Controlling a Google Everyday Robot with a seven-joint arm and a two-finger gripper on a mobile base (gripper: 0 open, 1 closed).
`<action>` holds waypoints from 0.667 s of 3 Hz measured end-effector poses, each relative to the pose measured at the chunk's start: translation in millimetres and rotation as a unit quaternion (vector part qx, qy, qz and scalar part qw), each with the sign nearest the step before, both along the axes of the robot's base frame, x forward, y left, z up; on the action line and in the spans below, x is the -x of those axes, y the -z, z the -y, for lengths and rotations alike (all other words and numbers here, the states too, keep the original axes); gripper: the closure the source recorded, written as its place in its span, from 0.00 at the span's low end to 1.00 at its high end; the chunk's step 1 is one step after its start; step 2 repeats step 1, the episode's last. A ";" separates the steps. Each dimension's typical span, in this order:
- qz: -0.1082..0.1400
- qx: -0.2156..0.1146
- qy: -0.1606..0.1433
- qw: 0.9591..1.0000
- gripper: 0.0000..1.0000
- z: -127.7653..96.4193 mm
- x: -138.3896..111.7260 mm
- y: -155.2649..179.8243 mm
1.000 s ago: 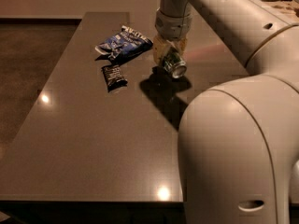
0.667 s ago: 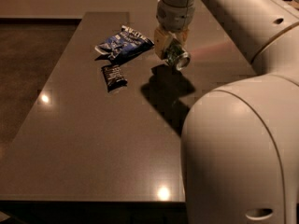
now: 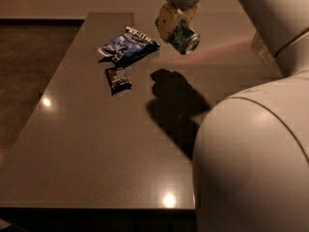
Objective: Pick green can
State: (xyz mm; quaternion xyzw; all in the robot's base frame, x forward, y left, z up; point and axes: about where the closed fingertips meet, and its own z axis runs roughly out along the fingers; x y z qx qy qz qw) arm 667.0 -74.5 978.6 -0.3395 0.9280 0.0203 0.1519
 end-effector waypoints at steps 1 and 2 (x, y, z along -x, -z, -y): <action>0.012 -0.006 0.000 1.000 1.00 -4.6 -8.3 1.1; 0.012 -0.006 0.000 1.000 1.00 -4.6 -8.3 1.1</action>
Offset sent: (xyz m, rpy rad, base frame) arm 0.0000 0.0000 0.0000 0.0000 0.0000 0.0000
